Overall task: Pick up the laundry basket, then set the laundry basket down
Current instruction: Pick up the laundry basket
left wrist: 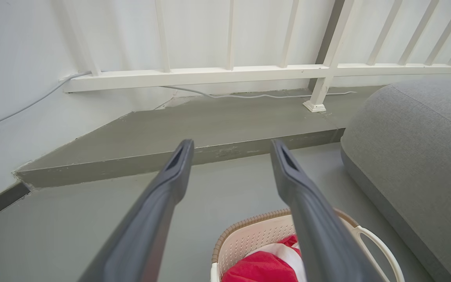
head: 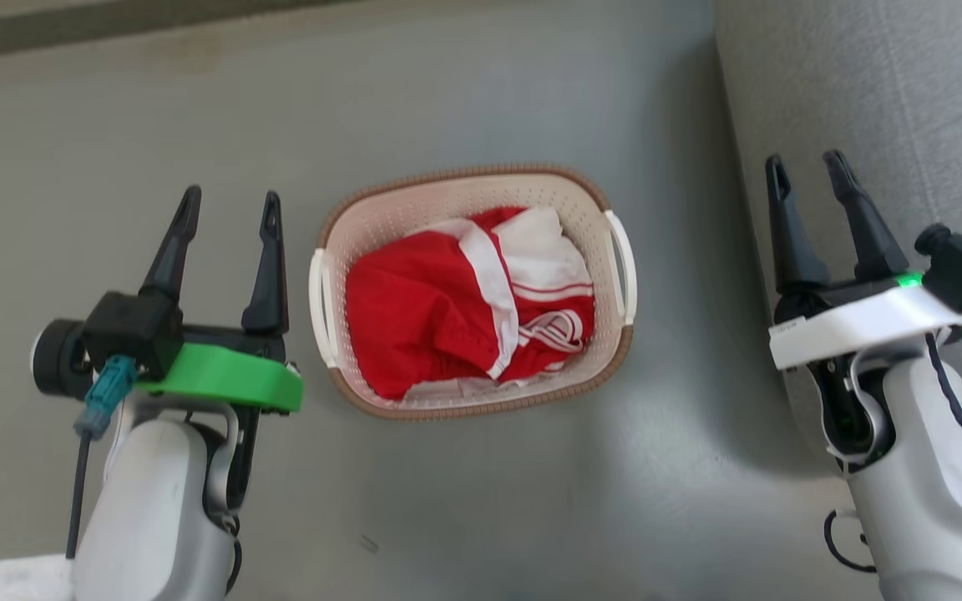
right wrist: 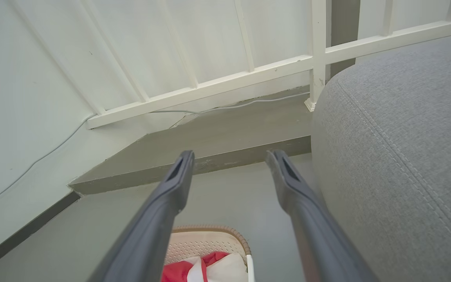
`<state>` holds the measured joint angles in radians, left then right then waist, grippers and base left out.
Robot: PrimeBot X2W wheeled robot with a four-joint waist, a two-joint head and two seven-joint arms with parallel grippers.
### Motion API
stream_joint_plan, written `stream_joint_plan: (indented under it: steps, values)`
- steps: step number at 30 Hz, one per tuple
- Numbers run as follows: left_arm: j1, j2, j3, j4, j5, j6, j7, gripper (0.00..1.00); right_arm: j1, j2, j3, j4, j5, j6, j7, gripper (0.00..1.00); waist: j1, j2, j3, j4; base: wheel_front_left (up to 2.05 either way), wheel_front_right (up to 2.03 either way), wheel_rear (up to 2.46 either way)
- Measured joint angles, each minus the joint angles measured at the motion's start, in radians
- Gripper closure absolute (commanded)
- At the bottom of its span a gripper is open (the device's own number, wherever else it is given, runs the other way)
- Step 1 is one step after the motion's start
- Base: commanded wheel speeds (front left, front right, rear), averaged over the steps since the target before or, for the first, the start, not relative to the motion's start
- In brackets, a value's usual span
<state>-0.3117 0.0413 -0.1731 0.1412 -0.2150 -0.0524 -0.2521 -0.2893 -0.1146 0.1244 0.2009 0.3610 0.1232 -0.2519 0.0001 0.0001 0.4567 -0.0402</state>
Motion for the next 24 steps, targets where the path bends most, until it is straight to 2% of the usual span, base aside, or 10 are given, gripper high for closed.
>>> stream_joint_plan:
  steps: [10, 24]
  values:
    - [-0.125, -0.004, -0.021, 0.093, -0.002, -0.002, 0.000, 0.00, -0.127, -0.008, 0.025, 0.080, 0.002, 0.000, 0.000, 0.00, 0.0000, 0.0000, 0.146, -0.004, 0.00, 0.00, 0.00]
    - [-0.253, -0.011, -0.025, 0.322, -0.029, -0.002, -0.001, 0.00, -0.281, -0.007, 0.105, 0.268, 0.022, 0.000, -0.002, 0.00, 0.0000, 0.0000, 0.305, 0.003, 0.00, 0.00, 0.00]
